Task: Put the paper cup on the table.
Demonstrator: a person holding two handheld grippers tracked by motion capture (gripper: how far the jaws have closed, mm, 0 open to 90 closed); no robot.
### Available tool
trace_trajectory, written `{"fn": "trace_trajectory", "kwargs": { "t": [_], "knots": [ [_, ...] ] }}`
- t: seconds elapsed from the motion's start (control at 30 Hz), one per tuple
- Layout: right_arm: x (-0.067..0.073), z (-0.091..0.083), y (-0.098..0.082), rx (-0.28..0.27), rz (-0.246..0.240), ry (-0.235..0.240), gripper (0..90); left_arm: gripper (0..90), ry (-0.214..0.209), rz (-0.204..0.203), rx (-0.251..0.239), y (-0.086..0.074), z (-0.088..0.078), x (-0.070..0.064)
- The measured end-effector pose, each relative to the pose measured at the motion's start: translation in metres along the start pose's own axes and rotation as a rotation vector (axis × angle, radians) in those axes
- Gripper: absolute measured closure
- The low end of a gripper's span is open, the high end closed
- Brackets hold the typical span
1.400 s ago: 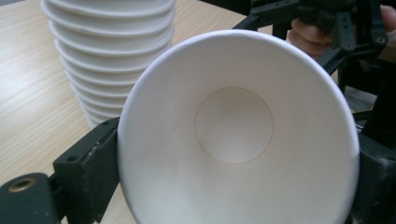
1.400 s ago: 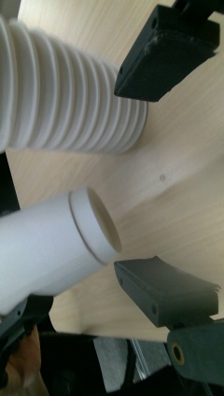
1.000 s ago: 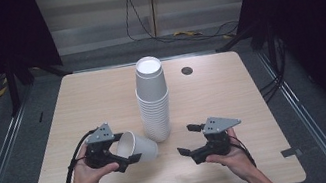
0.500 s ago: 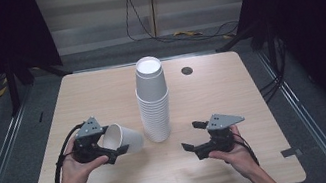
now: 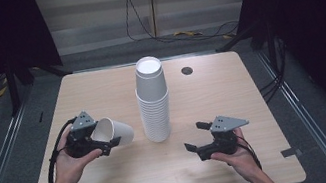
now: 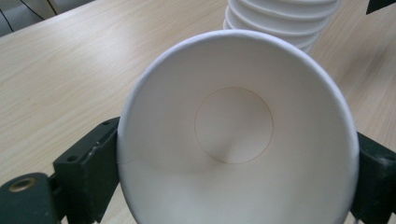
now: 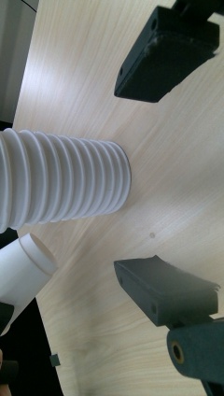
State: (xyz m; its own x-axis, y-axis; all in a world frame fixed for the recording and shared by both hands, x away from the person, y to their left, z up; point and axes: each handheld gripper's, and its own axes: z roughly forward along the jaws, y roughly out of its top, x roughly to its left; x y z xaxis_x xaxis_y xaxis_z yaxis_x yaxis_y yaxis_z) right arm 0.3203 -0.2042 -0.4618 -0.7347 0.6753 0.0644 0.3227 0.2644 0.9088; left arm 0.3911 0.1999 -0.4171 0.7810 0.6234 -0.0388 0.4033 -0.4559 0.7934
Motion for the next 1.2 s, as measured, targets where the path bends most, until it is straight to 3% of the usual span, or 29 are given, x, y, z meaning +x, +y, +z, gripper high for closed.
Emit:
{"fn": "trace_trajectory", "kwargs": {
  "t": [0.27,0.37,0.47,1.0,1.2],
  "knots": [
    [-0.003,0.002,-0.001,-0.003,0.011,0.001,13.5,8.4,0.027,0.03,0.1,0.012,0.018,0.004],
    [-0.003,0.002,-0.001,0.0,0.01,0.0,13.5,8.4,0.013,0.032,0.138,0.017,0.023,0.003],
    [-0.002,0.002,0.0,-0.003,0.001,0.0,13.6,8.3,0.006,0.033,0.138,0.022,0.026,0.005],
    [-0.002,0.001,0.001,-0.017,0.002,0.004,13.9,8.3,0.067,0.078,0.289,0.041,0.049,0.012],
    [-0.001,0.002,0.0,-0.009,-0.001,0.004,14.8,8.1,0.093,0.071,0.339,0.04,0.055,0.019]
  ]
}}
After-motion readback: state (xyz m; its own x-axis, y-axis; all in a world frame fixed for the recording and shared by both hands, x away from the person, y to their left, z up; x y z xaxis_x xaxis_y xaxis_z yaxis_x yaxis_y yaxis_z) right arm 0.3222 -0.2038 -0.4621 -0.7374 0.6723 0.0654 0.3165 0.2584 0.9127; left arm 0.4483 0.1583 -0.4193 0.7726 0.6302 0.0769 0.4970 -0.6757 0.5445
